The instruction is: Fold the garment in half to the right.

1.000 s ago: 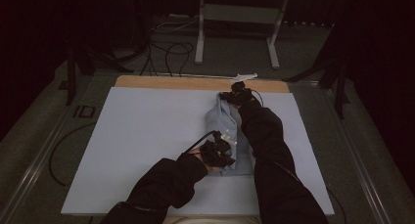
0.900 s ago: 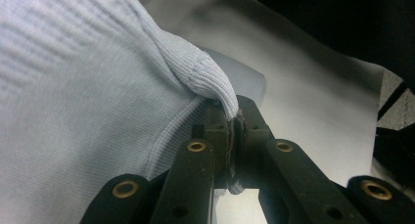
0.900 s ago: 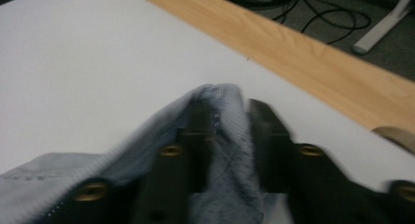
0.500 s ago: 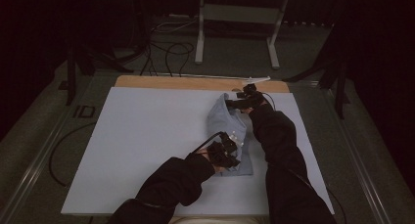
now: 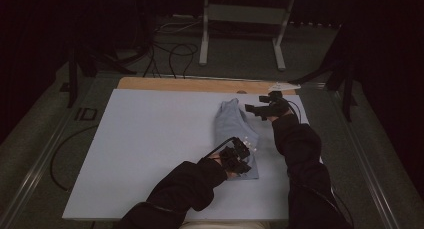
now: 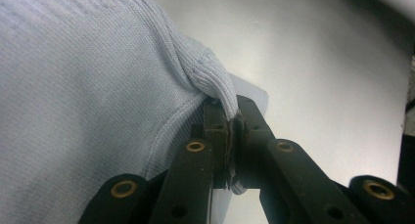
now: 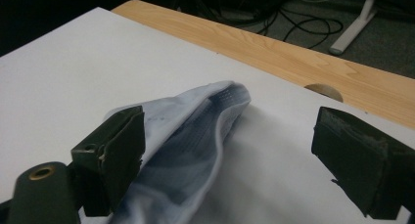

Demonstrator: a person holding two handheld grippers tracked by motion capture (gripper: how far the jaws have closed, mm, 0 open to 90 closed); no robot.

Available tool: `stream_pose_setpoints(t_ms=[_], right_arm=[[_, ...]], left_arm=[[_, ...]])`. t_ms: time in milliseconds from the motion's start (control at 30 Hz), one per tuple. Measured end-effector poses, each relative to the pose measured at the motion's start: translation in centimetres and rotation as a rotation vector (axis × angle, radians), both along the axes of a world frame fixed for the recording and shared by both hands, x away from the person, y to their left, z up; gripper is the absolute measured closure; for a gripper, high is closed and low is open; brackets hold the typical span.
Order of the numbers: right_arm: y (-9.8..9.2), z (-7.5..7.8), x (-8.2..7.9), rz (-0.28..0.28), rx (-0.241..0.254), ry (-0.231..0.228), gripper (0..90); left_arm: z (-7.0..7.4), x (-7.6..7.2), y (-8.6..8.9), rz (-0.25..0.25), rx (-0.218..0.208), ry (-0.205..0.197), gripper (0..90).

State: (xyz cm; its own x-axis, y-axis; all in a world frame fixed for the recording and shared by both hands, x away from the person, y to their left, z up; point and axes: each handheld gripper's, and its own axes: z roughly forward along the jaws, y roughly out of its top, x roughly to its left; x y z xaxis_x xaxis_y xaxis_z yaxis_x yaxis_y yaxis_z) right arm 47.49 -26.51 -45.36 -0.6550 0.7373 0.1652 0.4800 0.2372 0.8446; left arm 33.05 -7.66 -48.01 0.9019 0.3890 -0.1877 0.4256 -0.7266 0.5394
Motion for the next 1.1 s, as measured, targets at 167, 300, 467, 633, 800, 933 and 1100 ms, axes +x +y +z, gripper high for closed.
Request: stream_pose_setpoints(t_ms=[167,300,467,633,800,933,1100], right_arm=[[-0.8,-0.1,-1.0,-0.003,0.011,-0.009,10.9],[-1.3,-0.1,-1.6,-0.006,0.004,-0.024,10.2],[-1.9,0.1,-2.4,-0.008,0.028,-0.034,9.9],[-2.1,0.2,-3.1,-0.009,0.037,-0.041,9.8],[-1.9,0.2,-3.7,0.0,0.029,-0.047,9.7],[-1.8,0.2,-4.2,-0.001,0.049,-0.051,9.7],[-1.5,0.1,-4.8,0.013,0.04,-0.054,9.6]], left_arm=[[-0.9,-0.1,-0.8,-0.033,-0.003,0.017,74.1],[-1.0,-0.4,-1.2,-0.066,-0.003,0.009,63.0],[-0.7,-0.8,-1.2,-0.086,0.004,0.004,56.7],[0.0,-1.1,-0.8,-0.087,-0.018,-0.01,48.9],[1.3,-1.3,-0.1,-0.079,-0.036,-0.032,46.3],[2.5,-1.2,0.7,-0.058,-0.049,-0.065,38.1],[3.7,-0.9,1.9,-0.036,-0.053,-0.094,28.3]])
